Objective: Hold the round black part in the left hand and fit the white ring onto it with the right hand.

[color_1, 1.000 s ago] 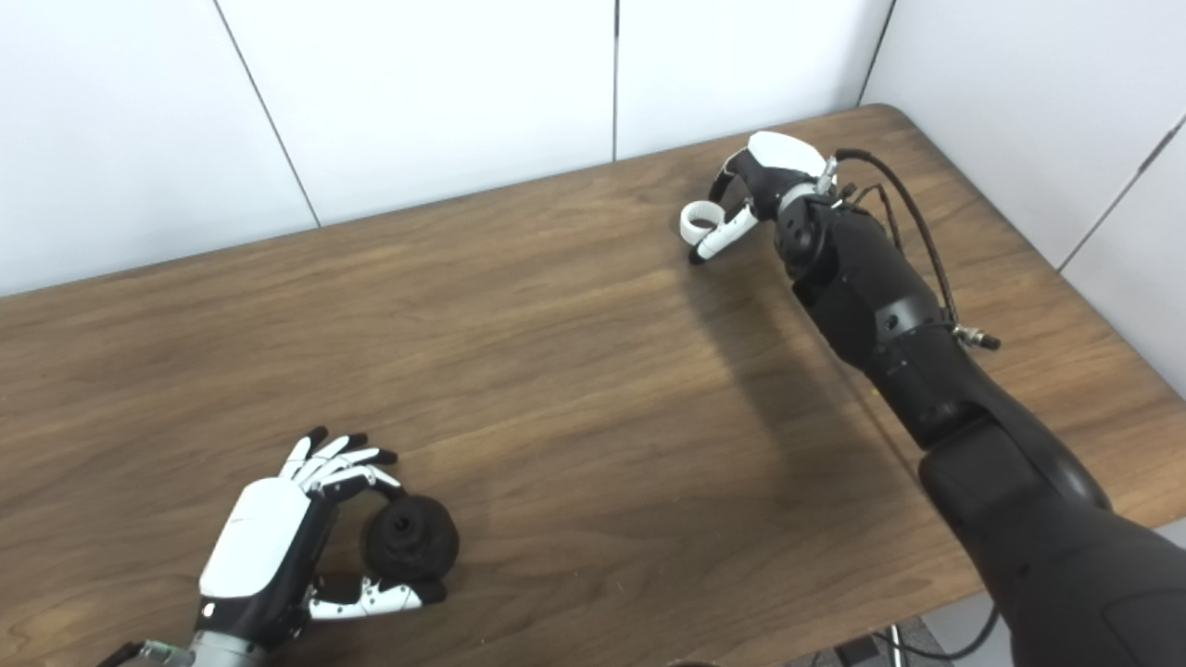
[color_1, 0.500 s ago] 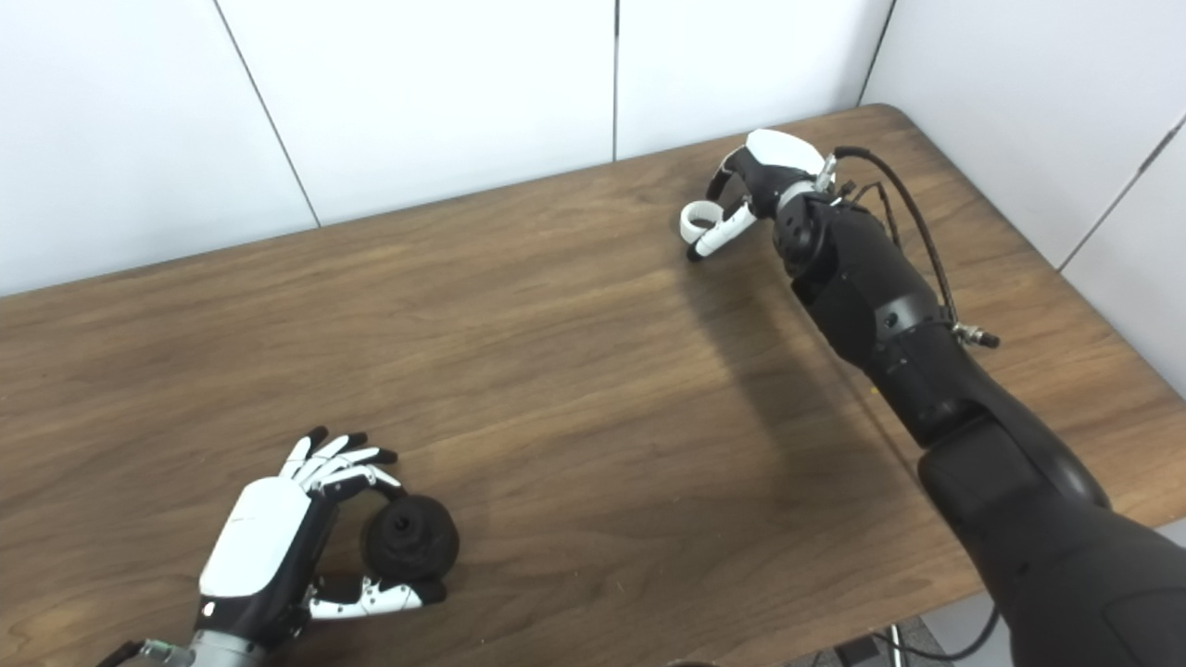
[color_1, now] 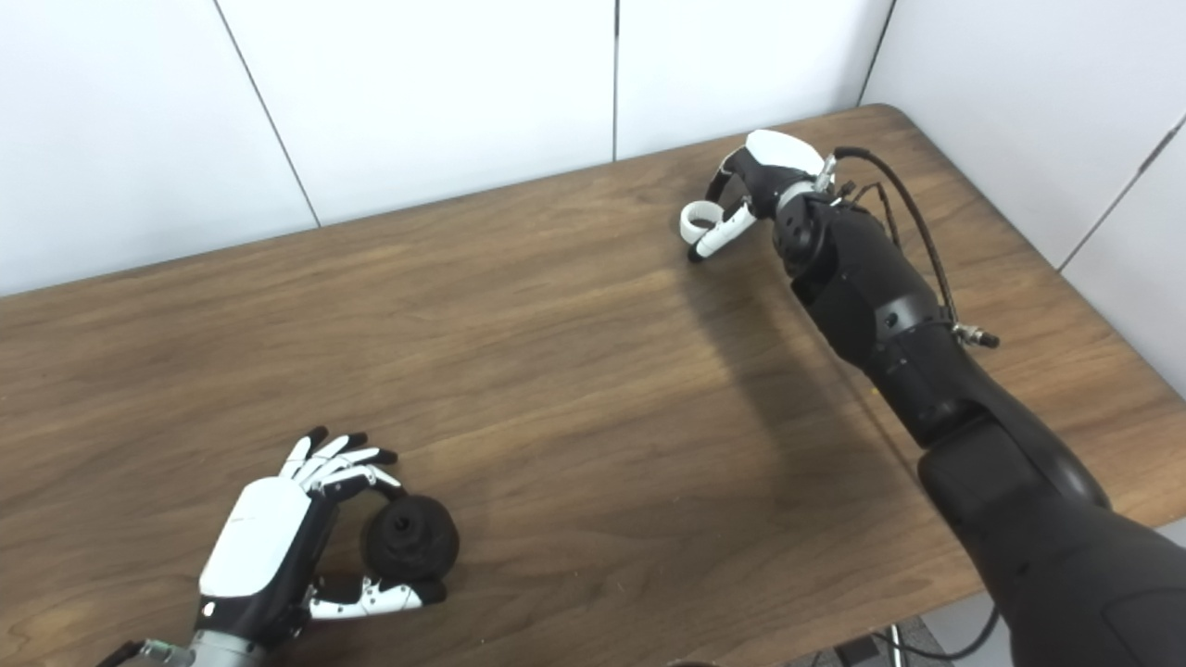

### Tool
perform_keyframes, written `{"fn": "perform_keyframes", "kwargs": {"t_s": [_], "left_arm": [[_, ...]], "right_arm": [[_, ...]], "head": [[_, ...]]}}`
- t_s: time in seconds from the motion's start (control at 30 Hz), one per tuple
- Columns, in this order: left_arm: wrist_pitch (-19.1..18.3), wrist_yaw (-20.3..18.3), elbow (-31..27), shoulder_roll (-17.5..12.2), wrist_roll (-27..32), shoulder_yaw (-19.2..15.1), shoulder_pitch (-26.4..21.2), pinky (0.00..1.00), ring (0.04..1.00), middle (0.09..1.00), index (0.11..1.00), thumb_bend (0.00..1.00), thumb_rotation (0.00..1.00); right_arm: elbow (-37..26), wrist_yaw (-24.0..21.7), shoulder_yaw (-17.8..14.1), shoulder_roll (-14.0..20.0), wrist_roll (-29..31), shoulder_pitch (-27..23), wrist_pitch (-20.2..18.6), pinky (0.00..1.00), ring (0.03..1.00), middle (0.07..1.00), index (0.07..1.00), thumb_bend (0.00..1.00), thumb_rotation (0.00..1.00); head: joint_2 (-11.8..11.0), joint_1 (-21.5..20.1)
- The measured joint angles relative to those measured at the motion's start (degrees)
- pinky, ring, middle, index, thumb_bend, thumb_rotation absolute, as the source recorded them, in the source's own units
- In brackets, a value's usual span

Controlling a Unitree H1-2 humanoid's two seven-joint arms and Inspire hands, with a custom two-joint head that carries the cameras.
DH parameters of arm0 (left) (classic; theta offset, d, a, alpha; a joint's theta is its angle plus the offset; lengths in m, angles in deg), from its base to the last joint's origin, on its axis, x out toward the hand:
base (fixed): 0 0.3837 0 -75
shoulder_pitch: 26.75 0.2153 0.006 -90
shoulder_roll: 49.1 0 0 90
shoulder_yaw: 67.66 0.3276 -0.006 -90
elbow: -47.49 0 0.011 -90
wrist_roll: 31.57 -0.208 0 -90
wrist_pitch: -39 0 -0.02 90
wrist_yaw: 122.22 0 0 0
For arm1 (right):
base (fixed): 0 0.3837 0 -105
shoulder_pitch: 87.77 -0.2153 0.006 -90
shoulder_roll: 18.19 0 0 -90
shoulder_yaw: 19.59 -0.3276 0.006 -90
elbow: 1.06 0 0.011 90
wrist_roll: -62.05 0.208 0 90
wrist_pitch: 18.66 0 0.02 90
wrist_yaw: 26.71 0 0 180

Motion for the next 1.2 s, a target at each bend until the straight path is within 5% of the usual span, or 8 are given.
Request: {"fn": "perform_keyframes", "kwargs": {"t_s": [0.1,0.17,0.27,0.93,1.2], "left_arm": [[0.0,0.0,-0.2,0.0,0.0,0.0,0.1,1.00,0.900,0.791,0.484,0.52,0.05],[-0.1,-0.2,-0.3,0.1,-0.1,0.0,0.2,1.00,0.902,0.792,0.484,0.52,0.05],[-0.1,-0.3,-0.4,0.1,-0.1,0.0,0.2,1.00,0.902,0.792,0.484,0.52,0.05],[-0.1,-0.3,-0.5,0.1,-0.5,0.0,0.3,1.00,0.897,0.787,0.484,0.52,0.05],[-0.2,-0.3,-0.5,0.2,-0.6,0.2,0.3,1.00,0.898,0.788,0.484,0.52,0.05]], "right_arm": [[-0.2,0.0,0.0,0.0,0.0,0.0,0.0,1.00,1.000,0.918,0.615,0.76,0.24],[-0.6,0.0,0.0,0.0,0.0,0.1,0.0,1.00,0.998,0.901,0.524,0.58,0.17],[-0.9,0.6,-0.3,-0.2,0.2,0.1,0.3,1.00,0.987,0.875,0.492,0.53,0.14],[-1.2,4.3,-0.8,-0.4,0.6,1.5,2.0,1.00,0.972,0.842,0.488,0.52,0.13],[-8.8,3.1,-1.0,-0.2,1.5,5.3,2.7,1.00,0.983,0.851,0.487,0.52,0.14]], "head": [[0.1,0.1],[0.3,0.2],[0.4,0.1],[0.4,0.5],[0.6,2.2]]}}
